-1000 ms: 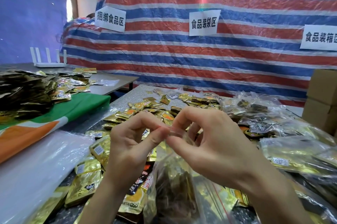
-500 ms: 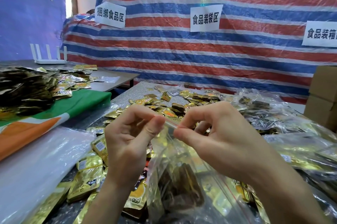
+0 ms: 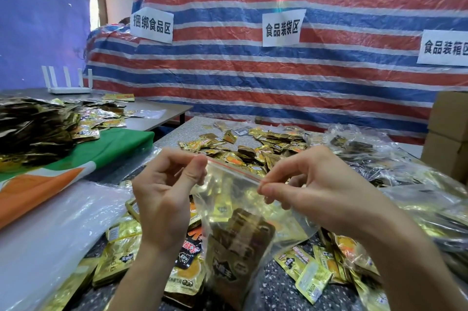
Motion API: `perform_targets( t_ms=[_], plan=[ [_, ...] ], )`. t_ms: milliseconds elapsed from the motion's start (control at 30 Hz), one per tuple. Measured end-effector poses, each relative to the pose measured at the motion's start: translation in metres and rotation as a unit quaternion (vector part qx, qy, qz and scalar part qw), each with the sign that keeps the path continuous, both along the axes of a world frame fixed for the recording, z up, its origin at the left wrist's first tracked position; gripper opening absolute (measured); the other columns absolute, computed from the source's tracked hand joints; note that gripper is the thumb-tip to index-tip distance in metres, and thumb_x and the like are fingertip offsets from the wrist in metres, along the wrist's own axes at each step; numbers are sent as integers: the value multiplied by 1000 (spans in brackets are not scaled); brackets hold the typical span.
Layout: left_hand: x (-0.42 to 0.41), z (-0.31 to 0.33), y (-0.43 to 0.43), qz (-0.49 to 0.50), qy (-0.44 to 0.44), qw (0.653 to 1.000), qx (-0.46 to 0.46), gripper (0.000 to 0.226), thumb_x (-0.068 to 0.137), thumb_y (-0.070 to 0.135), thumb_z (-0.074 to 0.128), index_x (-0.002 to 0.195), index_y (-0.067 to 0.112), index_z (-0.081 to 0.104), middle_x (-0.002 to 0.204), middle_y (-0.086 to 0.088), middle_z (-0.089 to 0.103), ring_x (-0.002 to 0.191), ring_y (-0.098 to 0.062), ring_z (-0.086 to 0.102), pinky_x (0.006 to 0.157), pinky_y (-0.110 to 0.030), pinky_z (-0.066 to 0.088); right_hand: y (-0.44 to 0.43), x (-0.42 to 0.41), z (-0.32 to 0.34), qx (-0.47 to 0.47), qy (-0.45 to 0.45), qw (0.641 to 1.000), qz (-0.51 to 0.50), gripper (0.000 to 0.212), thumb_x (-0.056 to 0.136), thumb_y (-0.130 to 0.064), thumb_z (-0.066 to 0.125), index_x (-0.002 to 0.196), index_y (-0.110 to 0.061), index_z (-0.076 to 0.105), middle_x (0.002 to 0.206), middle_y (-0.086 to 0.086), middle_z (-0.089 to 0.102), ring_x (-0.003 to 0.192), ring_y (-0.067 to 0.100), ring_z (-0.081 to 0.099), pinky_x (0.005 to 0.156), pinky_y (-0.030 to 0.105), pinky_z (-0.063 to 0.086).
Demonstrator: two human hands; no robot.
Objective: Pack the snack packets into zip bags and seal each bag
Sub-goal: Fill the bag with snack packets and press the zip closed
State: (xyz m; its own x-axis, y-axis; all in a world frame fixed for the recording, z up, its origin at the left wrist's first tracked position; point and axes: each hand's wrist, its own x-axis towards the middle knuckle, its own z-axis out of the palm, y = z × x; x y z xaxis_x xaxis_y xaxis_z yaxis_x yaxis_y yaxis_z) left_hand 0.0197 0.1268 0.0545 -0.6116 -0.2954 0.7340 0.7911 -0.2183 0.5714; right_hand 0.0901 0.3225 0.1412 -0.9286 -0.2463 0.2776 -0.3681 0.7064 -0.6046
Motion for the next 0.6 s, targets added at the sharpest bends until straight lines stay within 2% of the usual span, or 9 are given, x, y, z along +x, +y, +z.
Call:
perform_targets(
  t_ms=[100,133,200,267,333,433,600],
  plan=[
    [-1,1,-2,-2,-3,1000,10,9,79,30,73,74,23,72,64,1,63,61,-19,56,62,-29,48,7,-1,1,-13,-5,1000,4,6,84,-30,77,79,-32,78,74,2,74,74,37,65,63,46,54],
    [-2,1,-4,-1,-6,1000,20,7,79,30,73,74,25,73,64,3,63,61,-18,56,62,-27,48,12,-2,1,-18,-7,1000,1,8,83,-28,78,79,-34,78,74,2,74,73,34,66,61,44,54],
    [-5,1,-7,1,-11,999,30,6,79,30,72,74,27,74,64,5,63,61,-17,55,62,-26,47,22,-4,2,-27,-19,999,-6,12,82,-21,79,77,-32,79,74,-6,75,66,15,67,52,25,51],
    [-6,2,-9,-1,-13,1000,27,6,79,31,71,74,28,75,65,6,64,62,-18,55,63,-28,47,26,-5,2,-33,-46,998,-15,11,83,-17,78,76,-26,79,73,-8,74,62,4,64,53,13,47],
    [-6,0,-6,-10,-19,1000,19,7,79,32,71,75,27,75,66,4,64,63,-19,56,64,-30,48,28,-9,-1,-25,-65,997,-30,11,85,-20,77,75,-24,78,74,-6,73,60,5,63,53,16,48],
    [-5,-2,-1,-48,-41,998,25,10,77,34,72,74,24,73,65,-4,61,64,-22,55,66,-33,46,30,-12,-6,-1,-70,997,-42,12,87,-21,75,75,-20,76,78,0,74,70,19,68,62,32,58],
    [-5,-3,-1,-91,-50,994,18,22,77,42,80,78,22,72,66,-8,60,65,-26,55,68,-31,48,36,-9,-2,-21,-80,996,-14,8,84,-11,78,80,-17,77,82,4,76,76,21,71,70,37,62]
  ],
)
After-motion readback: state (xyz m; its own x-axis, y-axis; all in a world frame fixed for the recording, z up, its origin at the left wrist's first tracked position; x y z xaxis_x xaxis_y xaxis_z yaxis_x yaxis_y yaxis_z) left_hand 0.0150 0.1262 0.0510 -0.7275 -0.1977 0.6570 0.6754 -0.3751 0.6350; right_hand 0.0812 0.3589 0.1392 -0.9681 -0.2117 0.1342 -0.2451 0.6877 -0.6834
